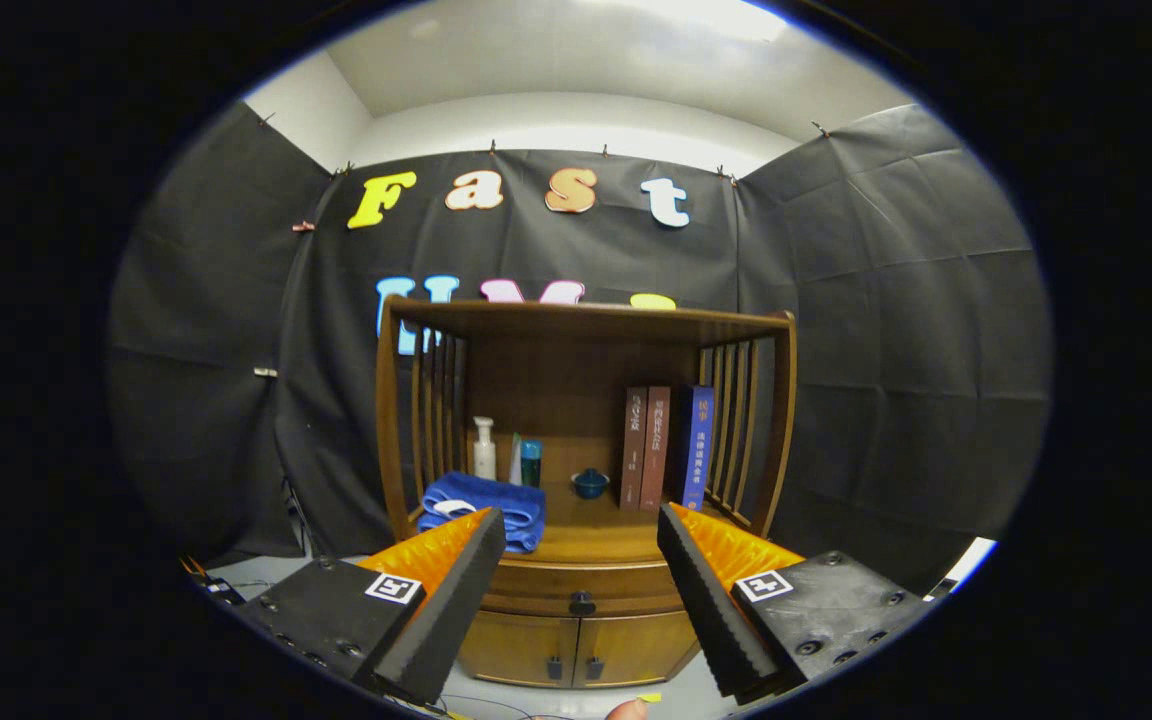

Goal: Pull open the drawer, take out the items inside it, and place them on the countertop above the cabinet.

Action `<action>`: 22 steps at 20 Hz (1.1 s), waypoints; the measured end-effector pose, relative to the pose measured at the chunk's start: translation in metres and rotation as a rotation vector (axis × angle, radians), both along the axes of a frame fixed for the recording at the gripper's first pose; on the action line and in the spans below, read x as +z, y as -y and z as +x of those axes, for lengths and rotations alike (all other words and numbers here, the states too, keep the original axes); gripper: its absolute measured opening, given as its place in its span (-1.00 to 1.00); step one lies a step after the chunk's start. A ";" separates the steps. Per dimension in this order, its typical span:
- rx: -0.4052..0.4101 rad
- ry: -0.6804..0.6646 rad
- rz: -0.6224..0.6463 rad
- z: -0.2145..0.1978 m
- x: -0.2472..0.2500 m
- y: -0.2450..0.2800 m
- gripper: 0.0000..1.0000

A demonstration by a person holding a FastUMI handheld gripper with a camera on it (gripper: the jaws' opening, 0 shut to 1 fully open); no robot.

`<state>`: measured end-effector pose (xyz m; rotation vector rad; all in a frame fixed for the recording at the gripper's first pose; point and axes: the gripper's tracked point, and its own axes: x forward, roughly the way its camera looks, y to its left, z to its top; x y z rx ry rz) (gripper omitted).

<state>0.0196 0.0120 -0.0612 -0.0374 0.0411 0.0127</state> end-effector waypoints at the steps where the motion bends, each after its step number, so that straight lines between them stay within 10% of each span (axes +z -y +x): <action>1: 0.014 -0.001 0.015 0.005 -0.014 -0.002 0.96; 19: -0.009 -0.183 0.002 0.155 -0.271 0.002 0.95; 22: -0.020 -0.198 0.025 0.167 -0.285 0.004 0.53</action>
